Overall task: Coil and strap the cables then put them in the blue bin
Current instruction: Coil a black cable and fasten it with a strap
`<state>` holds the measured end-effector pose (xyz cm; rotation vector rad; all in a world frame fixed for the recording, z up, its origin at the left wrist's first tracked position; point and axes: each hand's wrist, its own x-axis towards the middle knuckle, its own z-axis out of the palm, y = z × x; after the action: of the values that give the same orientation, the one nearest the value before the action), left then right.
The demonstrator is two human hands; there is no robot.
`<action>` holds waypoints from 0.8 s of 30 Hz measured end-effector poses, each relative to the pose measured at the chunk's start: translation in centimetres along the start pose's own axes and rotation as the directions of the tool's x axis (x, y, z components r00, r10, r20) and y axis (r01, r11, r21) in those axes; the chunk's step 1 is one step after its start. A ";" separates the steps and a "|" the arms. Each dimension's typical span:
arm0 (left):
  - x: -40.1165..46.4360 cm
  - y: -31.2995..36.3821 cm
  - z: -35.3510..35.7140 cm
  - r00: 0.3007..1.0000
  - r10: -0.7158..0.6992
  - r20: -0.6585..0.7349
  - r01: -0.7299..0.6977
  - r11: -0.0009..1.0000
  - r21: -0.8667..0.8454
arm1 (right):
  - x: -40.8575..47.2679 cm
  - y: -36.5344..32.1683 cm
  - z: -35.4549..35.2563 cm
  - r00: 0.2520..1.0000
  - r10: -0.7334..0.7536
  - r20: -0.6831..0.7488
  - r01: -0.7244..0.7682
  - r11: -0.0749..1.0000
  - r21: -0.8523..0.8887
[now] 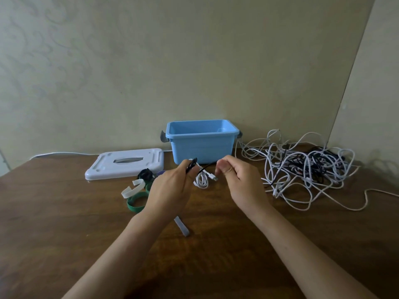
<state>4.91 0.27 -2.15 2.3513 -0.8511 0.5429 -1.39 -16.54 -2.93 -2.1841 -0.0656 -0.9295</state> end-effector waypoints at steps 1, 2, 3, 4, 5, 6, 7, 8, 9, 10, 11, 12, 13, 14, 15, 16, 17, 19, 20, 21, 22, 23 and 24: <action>0.0 0.1 0.1 1.000 0.019 0.014 -0.019 1.000 0.007 | 0.0 -0.2 0.0 1.000 0.008 -0.006 -0.007 1.000 0.019; 0.0 0.3 0.2 0.999 0.042 0.029 -0.043 0.999 0.018 | 0.0 -0.3 -0.1 1.000 0.022 -0.008 -0.022 0.999 0.042; -0.1 0.3 0.4 0.997 0.068 0.044 -0.070 0.997 0.031 | 0.0 -0.5 -0.2 0.999 0.044 -0.009 -0.044 0.997 0.070; -0.1 0.3 0.6 0.994 0.093 0.062 -0.096 0.994 0.044 | 0.0 -0.7 -0.2 0.998 0.069 -0.010 -0.068 0.992 0.102; -0.1 0.3 0.7 0.990 0.111 0.084 -0.116 0.992 0.053 | 0.0 -0.8 -0.2 0.996 0.092 -0.009 -0.090 0.987 0.133; -0.1 0.3 0.8 0.986 0.119 0.113 -0.126 0.991 0.054 | 0.0 -0.9 -0.3 0.994 0.107 -0.008 -0.105 0.982 0.158; 0.0 0.3 0.8 0.982 0.120 0.146 -0.127 0.991 0.041 | 0.0 -1.0 -0.3 0.993 0.118 -0.005 -0.116 0.977 0.177; 0.0 0.4 0.9 0.977 0.113 0.180 -0.119 0.993 0.024 | 0.0 -1.1 -0.3 0.992 0.123 -0.001 -0.121 0.974 0.193; 0.0 0.5 0.9 0.972 0.106 0.208 -0.111 0.994 0.012 | 0.0 -1.2 -0.3 0.993 0.122 0.006 -0.120 0.971 0.208; 0.1 0.5 1.0 0.969 0.100 0.227 -0.104 0.995 0.007 | 0.0 -1.2 -0.3 0.993 0.117 0.013 -0.117 0.968 0.223; 0.1 0.5 1.1 0.968 0.095 0.232 -0.098 0.995 0.002 | 0.0 -1.3 -0.2 0.993 0.112 0.022 -0.115 0.965 0.238; 0.1 0.5 1.0 0.971 0.088 0.221 -0.089 0.996 -0.006 | -0.1 -1.4 -0.2 0.994 0.107 0.032 -0.111 0.962 0.251; 0.1 0.3 0.9 0.977 0.072 0.200 -0.071 0.997 -0.013 | -0.1 -1.4 -0.3 0.994 0.102 0.044 -0.110 0.959 0.263; 0.1 0.2 0.6 0.984 0.047 0.171 -0.043 0.999 -0.028 | -0.2 -1.4 -0.3 0.994 0.096 0.054 -0.108 0.957 0.268; 0.1 0.1 0.2 0.990 0.013 0.140 -0.005 0.998 -0.056 | -0.2 -1.4 -0.3 0.994 0.095 0.060 -0.107 0.960 0.257; 0.2 0.0 -0.3 0.994 -0.027 0.108 0.037 0.995 -0.092 | -0.1 -1.3 -0.4 0.993 0.096 0.061 -0.108 0.968 0.227; 0.2 -0.1 -0.7 0.994 -0.076 0.079 0.086 0.987 -0.133 | 0.0 -1.1 -0.5 0.993 0.102 0.061 -0.112 0.977 0.180; 0.2 -0.2 -1.4 0.981 -0.185 0.054 0.193 0.958 -0.212 | 0.2 -1.0 -0.6 0.990 0.120 0.071 -0.127 0.986 0.105; 0.2 -0.2 -1.6 0.975 -0.216 0.049 0.221 0.945 -0.239 | 0.2 -1.0 -0.6 0.988 0.123 0.091 -0.132 0.986 0.102; 0.2 -0.2 -1.6 0.973 -0.225 0.048 0.230 0.939 -0.255 | 0.1 -1.0 -0.5 0.986 0.115 0.120 -0.129 0.985 0.112; 0.2 -0.1 -1.6 0.973 -0.222 0.061 0.230 0.937 -0.263 | 0.0 -1.2 -0.4 0.984 0.098 0.152 -0.118 0.985 0.126; 0.1 0.0 -1.3 0.974 -0.211 0.085 0.226 0.936 -0.269 | -0.2 -1.4 -0.2 0.981 0.078 0.180 -0.104 0.984 0.142; 0.1 0.0 -1.0 0.973 -0.196 0.118 0.222 0.937 -0.269 | -0.4 -1.6 0.0 0.978 0.057 0.202 -0.090 0.983 0.161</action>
<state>4.77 0.92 -1.35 2.1805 -0.6567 0.2130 -2.20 -15.33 -2.19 -2.0978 -0.1516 -0.6402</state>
